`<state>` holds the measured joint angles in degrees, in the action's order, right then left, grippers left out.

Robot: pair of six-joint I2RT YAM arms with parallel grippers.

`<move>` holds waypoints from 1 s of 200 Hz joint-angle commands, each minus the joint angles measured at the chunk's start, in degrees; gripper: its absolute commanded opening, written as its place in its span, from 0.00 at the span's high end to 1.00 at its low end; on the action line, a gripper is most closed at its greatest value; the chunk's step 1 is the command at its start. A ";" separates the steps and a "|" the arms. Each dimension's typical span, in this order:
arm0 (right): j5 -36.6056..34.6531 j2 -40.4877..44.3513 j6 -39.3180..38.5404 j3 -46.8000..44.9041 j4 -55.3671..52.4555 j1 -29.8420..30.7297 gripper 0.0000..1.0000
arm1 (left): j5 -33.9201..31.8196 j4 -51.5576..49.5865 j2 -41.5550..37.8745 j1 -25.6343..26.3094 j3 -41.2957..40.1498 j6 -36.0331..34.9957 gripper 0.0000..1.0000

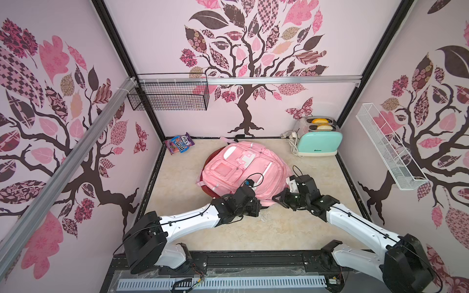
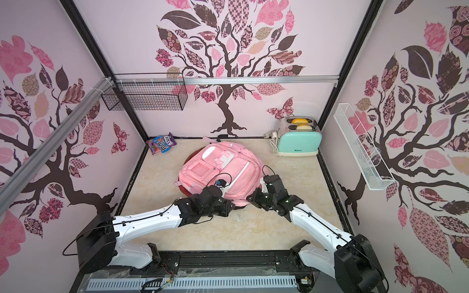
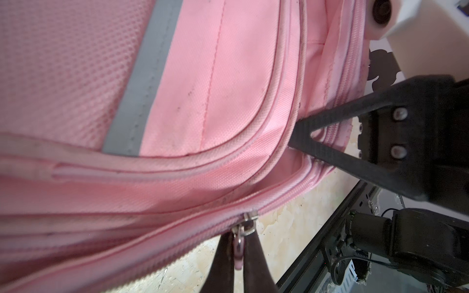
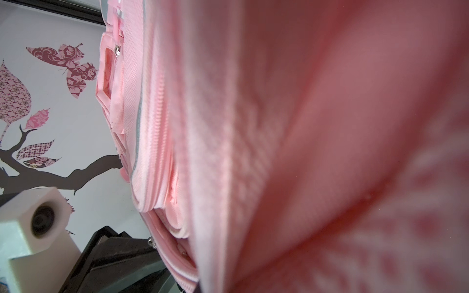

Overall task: Zip up the backpack
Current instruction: Zip the zipper on the backpack.

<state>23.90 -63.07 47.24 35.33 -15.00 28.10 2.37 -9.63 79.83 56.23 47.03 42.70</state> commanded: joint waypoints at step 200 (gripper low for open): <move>3.72 -1.89 -1.36 1.54 5.47 0.21 1.00 | 2.72 3.80 1.12 2.20 0.52 0.73 1.00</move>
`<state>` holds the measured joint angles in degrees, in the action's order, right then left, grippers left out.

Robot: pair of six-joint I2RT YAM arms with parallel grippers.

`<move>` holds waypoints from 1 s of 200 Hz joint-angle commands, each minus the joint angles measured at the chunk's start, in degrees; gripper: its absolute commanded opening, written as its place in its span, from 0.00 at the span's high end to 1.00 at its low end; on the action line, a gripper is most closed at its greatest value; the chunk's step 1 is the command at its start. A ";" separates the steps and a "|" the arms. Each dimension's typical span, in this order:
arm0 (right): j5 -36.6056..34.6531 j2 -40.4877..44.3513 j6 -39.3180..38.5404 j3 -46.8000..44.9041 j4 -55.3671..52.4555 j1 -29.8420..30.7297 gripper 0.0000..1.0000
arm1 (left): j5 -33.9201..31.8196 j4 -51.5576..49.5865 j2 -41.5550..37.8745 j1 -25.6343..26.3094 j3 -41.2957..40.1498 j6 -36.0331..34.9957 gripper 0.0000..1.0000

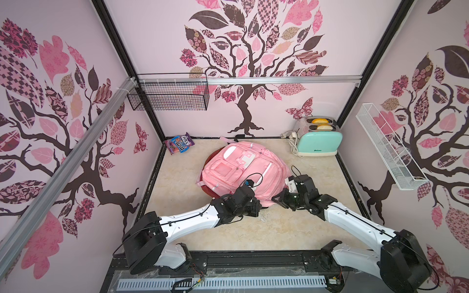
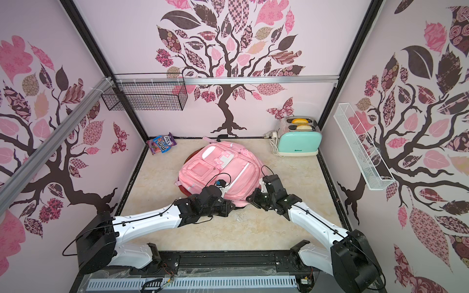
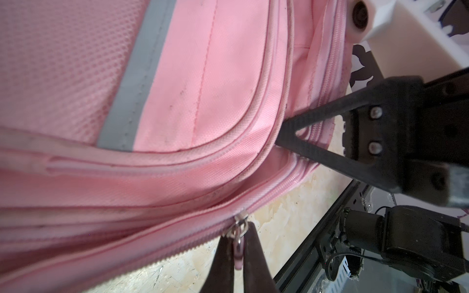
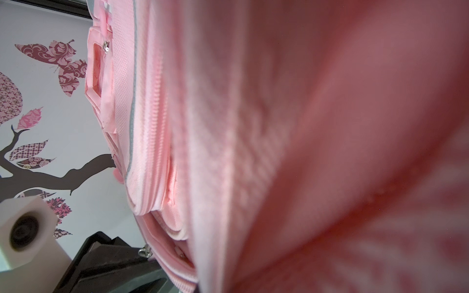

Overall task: Zip up the backpack
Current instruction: Zip the zipper on the backpack.

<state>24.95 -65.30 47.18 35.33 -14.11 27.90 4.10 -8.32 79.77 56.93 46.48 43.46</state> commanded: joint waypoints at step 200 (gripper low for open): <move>1.68 0.79 -3.19 1.23 3.12 0.46 1.00 | -0.30 0.55 -2.90 -4.36 -3.15 0.70 1.00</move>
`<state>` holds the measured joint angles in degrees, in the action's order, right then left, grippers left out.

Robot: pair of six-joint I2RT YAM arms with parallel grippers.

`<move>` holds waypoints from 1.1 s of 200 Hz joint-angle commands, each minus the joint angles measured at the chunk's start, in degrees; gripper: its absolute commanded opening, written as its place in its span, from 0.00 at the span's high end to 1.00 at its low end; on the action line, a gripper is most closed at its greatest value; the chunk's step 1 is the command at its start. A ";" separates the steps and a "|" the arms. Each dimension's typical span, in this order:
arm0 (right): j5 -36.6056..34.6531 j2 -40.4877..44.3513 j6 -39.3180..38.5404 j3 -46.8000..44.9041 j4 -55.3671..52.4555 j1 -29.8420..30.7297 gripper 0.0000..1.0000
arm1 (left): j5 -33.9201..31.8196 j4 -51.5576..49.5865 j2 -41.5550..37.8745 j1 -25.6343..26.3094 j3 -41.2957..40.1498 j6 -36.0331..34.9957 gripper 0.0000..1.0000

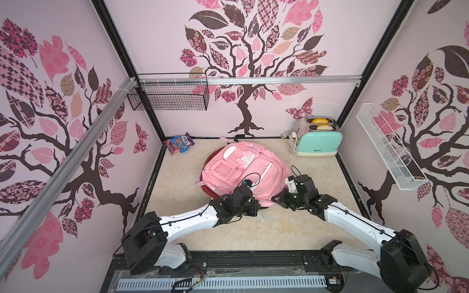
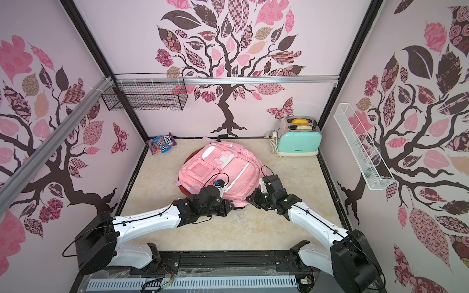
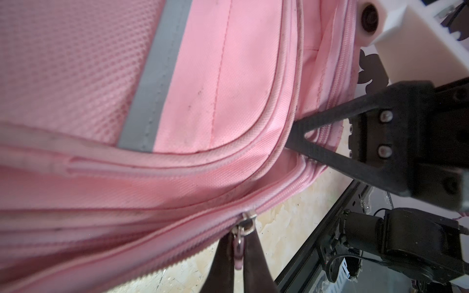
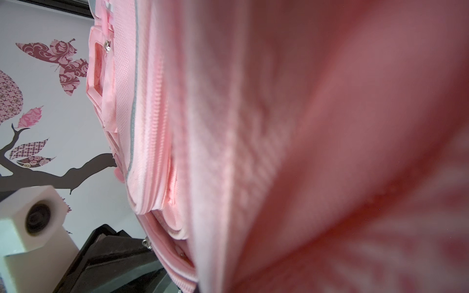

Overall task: Zip up the backpack
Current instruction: Zip the zipper on the backpack.

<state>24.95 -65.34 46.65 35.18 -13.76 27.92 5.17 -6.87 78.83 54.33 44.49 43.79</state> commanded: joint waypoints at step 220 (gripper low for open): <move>2.17 -0.49 -2.64 1.73 3.09 0.45 1.00 | -0.40 -1.74 -1.47 -1.50 -0.04 0.00 1.00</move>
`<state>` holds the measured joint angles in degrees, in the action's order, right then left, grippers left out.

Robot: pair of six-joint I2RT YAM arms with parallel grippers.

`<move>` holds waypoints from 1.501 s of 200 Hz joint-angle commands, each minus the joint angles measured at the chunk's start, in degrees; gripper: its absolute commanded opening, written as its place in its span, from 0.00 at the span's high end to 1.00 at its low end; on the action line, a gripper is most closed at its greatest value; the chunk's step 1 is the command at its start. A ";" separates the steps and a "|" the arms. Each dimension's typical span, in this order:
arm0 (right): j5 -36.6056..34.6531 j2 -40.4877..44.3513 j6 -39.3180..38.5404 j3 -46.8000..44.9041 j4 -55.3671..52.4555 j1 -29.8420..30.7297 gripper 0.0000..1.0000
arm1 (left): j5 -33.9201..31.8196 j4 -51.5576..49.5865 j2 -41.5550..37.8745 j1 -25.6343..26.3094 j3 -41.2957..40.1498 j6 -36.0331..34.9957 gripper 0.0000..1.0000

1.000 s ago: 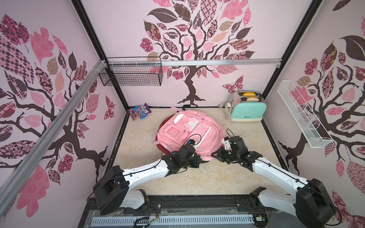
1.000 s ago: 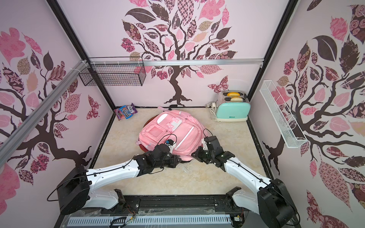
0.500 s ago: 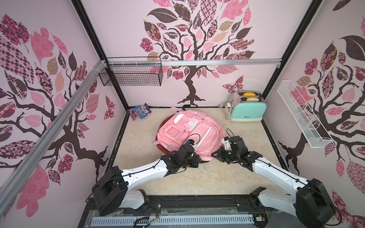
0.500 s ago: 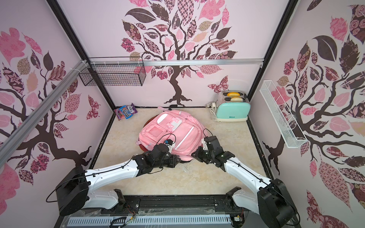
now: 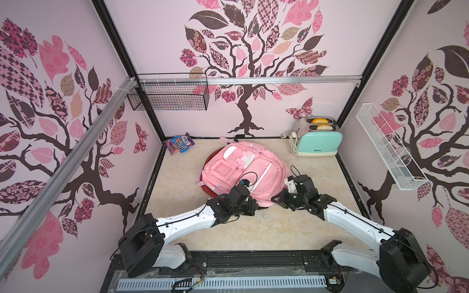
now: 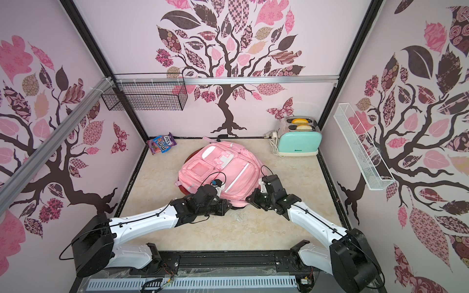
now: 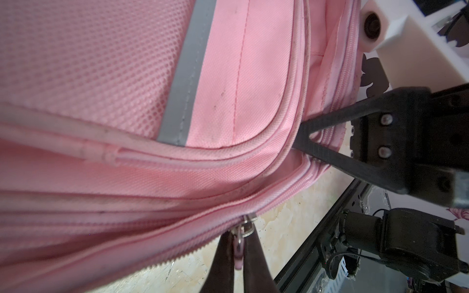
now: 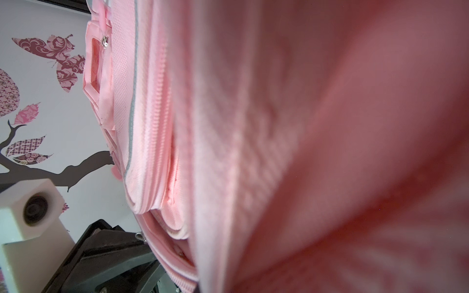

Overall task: Zip up the backpack
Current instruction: Zip the zipper on the backpack.

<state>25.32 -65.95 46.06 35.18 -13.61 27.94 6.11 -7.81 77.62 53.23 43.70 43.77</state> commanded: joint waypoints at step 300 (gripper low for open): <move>0.65 1.00 -2.40 1.20 2.23 0.36 1.00 | -2.90 -2.64 -2.04 -1.73 0.44 0.28 1.00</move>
<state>25.28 -65.93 45.78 35.18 -13.65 27.94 5.41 -10.22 76.20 52.25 43.70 43.79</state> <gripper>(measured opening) 0.074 0.078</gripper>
